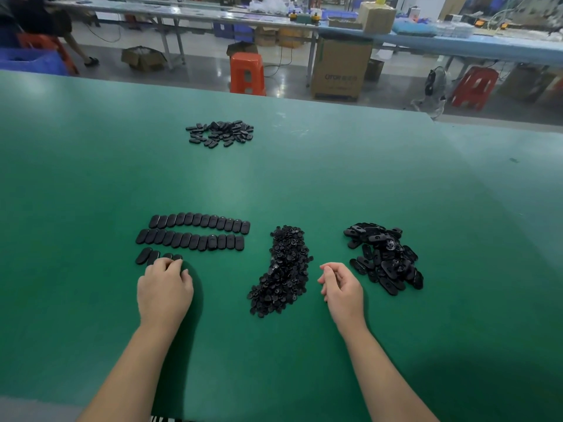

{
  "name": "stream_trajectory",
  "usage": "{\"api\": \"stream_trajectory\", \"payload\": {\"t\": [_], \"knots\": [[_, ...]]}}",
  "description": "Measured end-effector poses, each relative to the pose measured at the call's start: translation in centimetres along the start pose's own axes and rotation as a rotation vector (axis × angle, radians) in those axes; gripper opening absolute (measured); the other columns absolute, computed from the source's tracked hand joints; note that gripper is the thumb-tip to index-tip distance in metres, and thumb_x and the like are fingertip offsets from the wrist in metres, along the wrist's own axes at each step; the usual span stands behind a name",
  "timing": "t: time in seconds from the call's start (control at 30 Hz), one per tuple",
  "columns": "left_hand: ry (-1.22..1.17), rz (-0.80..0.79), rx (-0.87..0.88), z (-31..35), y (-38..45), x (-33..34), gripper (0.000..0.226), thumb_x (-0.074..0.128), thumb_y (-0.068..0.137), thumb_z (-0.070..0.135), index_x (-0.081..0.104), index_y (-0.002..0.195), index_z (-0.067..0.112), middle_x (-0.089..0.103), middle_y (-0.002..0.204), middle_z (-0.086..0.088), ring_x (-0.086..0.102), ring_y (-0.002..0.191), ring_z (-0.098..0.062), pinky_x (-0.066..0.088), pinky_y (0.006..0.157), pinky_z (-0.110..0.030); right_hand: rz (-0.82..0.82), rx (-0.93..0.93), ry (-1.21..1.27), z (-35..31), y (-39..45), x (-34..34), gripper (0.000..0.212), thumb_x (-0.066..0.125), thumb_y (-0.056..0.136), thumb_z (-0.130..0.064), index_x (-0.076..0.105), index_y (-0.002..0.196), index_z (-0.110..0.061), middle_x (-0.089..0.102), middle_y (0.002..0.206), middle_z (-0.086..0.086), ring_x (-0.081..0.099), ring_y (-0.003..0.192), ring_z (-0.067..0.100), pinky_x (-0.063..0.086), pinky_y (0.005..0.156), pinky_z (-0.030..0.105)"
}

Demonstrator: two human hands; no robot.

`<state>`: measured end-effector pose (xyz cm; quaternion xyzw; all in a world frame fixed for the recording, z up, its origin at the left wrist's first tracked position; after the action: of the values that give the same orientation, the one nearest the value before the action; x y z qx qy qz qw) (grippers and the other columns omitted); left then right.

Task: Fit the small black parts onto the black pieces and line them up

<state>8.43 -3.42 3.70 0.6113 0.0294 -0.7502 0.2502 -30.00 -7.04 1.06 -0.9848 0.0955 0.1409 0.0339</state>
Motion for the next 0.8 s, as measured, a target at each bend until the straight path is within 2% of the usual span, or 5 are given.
{"api": "stream_trajectory", "payload": {"t": [0.23,0.37,0.6,0.73,0.8], "knots": [[-0.003,-0.005,-0.068,-2.0,0.8,0.0,0.031,0.065,0.091,0.011,0.070,0.118,-0.002,0.065,0.117,-0.021,0.062,0.102,-0.040,0.046,0.084,-0.048,0.000,0.008,0.008,0.2,0.0,0.0,0.019,0.055,0.102,-0.019,0.069,0.091,-0.025,0.068,0.072,-0.005,0.055,0.057,0.005,0.047,0.058,0.031],[-0.130,0.027,-0.066,-1.0,0.8,-0.2,0.030,0.064,0.092,0.009,0.069,0.120,-0.001,0.064,0.118,-0.019,0.062,0.099,-0.038,0.048,0.086,-0.049,0.005,0.003,0.000,0.1,0.0,0.0,0.019,0.054,0.102,-0.019,0.068,0.090,-0.025,0.068,0.074,-0.004,0.055,0.058,0.005,0.046,0.057,0.027],[-0.464,-0.172,0.086,7.7,0.6,2.5,0.019,0.060,0.098,0.023,0.073,0.110,0.018,0.067,0.102,0.006,0.061,0.081,-0.009,0.054,0.076,-0.033,0.001,0.007,-0.003,0.2,0.0,0.1,0.019,0.055,0.102,-0.019,0.068,0.090,-0.026,0.069,0.074,-0.006,0.055,0.057,0.005,0.045,0.055,0.027],[-0.482,-0.294,0.154,12.1,-0.2,4.9,0.016,0.061,0.098,0.029,0.073,0.107,0.025,0.062,0.098,0.012,0.061,0.089,-0.008,0.051,0.088,-0.033,0.004,0.007,-0.018,0.2,0.1,0.1,0.019,0.055,0.102,-0.020,0.068,0.089,-0.027,0.069,0.074,-0.006,0.055,0.056,0.004,0.044,0.054,0.026],[-0.462,-0.294,0.146,12.7,-0.4,5.6,0.015,0.062,0.096,0.037,0.073,0.101,0.030,0.059,0.094,0.015,0.057,0.084,-0.007,0.044,0.093,-0.036,0.004,0.008,-0.020,0.3,0.1,0.1,0.019,0.055,0.102,-0.020,0.068,0.089,-0.027,0.069,0.075,-0.006,0.055,0.055,0.003,0.044,0.054,0.027]]}}
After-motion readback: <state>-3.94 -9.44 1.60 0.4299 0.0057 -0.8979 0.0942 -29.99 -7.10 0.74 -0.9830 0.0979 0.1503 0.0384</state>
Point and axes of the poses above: each hand's wrist, its own y-axis towards the middle knuckle, its own x-axis out of the palm, z = x × y, the point moved 10 cm from there along y, towards the middle knuckle
